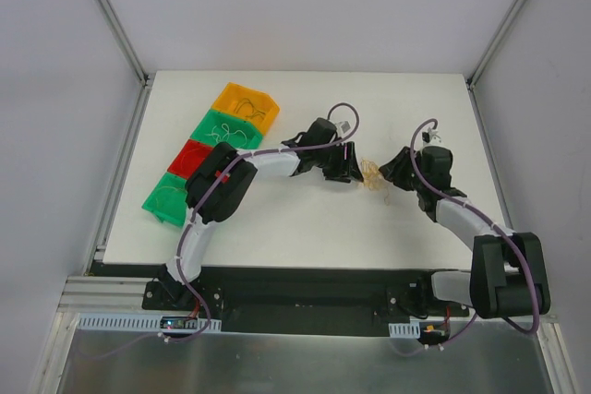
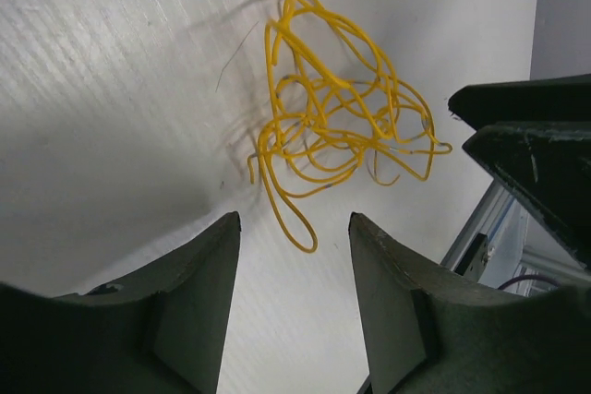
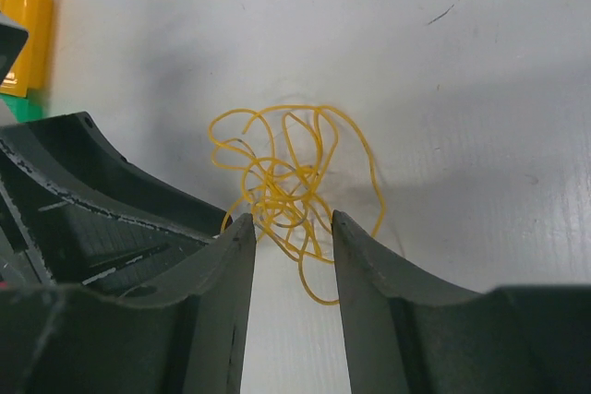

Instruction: Untangle the cables

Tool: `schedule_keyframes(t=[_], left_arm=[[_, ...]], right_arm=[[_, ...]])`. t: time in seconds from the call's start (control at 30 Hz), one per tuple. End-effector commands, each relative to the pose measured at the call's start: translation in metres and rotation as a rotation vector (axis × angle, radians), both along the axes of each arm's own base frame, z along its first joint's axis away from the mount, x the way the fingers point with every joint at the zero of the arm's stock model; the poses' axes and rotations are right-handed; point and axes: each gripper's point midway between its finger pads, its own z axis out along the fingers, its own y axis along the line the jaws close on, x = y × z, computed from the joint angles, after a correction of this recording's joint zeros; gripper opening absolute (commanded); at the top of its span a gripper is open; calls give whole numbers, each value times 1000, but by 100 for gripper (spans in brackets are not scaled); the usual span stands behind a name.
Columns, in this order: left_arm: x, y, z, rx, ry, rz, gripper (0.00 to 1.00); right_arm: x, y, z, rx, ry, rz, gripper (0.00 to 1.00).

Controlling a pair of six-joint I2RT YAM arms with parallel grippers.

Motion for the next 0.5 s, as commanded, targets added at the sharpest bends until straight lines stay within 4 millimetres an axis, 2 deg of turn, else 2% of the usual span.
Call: schedule_keyframes(t=[0.0,0.13,0.3,0.37,0.47], left_arm=[[12,-18,18,-50,-17,9,46],[13,-16,16,-34,-5,24,30],[9,-11,20,-24,-29,10,5],[7,-8,21,-16,-38,5,1],[3,-4,27,-14,-57,-5,0]], right_arm=[[6,-3,7,-8,-18,-8,42],[7,-2,6,-8,-11,-1,45],[8,-7,-1,-75,46,8,62],[6,-9,-7,-104,87,13,65],[6,-5,-12,-135,122,42,68]])
